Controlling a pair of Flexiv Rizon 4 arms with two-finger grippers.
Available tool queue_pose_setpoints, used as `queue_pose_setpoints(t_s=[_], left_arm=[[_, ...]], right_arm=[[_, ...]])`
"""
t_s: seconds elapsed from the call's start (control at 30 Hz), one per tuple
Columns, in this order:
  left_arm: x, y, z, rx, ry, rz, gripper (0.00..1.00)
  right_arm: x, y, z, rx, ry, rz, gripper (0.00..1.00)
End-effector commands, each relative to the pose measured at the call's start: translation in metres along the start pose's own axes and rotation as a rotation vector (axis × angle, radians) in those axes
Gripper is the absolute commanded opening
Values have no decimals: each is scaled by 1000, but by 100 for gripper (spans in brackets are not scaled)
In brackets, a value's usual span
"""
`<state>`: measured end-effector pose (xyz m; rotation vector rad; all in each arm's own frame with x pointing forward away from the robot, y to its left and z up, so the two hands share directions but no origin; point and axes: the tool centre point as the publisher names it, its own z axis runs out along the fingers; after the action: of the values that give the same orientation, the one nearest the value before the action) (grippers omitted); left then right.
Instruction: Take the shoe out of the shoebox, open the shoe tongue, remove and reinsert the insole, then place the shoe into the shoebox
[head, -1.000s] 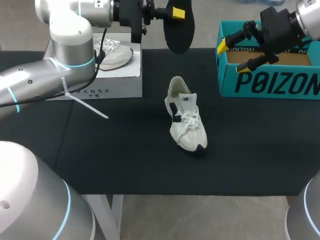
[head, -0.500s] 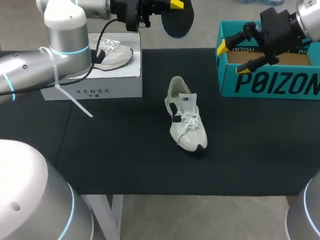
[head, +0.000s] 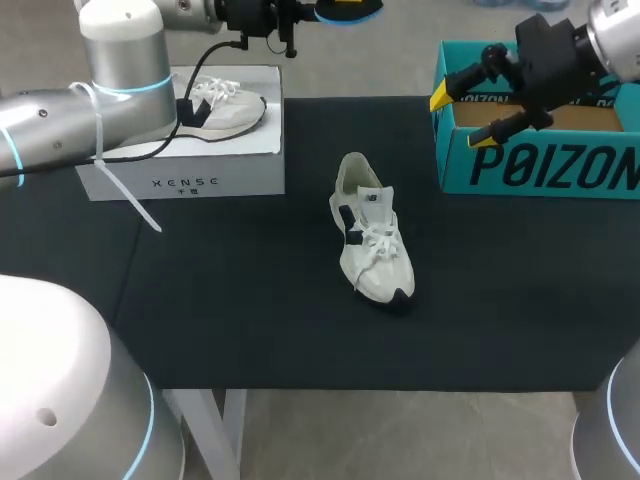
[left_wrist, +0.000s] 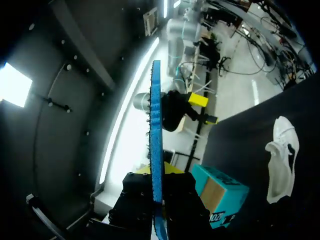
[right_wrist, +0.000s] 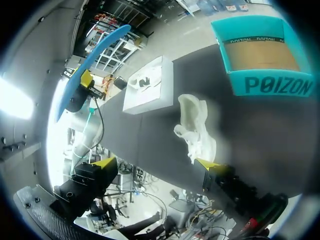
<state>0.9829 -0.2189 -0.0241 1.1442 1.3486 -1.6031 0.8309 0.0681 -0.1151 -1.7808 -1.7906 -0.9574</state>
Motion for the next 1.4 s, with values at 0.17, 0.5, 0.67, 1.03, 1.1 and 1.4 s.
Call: queue_pose_setpoints(t_s=[0.17, 0.5, 0.67, 1.03, 1.1, 1.4], left_arm=[[-4, 5, -4, 241, -384, -1680, 0], [-4, 0, -8, 341, -346, -2014, 0], [-4, 0, -8, 368, -373, -2175, 0], [-4, 0, -8, 430, -430, -2533, 0], [-4, 0, -8, 442, -441, -2598, 0], [-4, 0, -8, 490, -488, -2890, 0]], right_arm=[[1, 1, 3, 5, -3, -2, 100], [3, 0, 9, 0, 12, -5, 100], [4, -1, 7, 3, 3, 0, 100], [6, 0, 10, 14, 0, -1, 100], [7, 1, 11, 15, 1, -3, 100], [7, 2, 13, 16, 5, -6, 100]])
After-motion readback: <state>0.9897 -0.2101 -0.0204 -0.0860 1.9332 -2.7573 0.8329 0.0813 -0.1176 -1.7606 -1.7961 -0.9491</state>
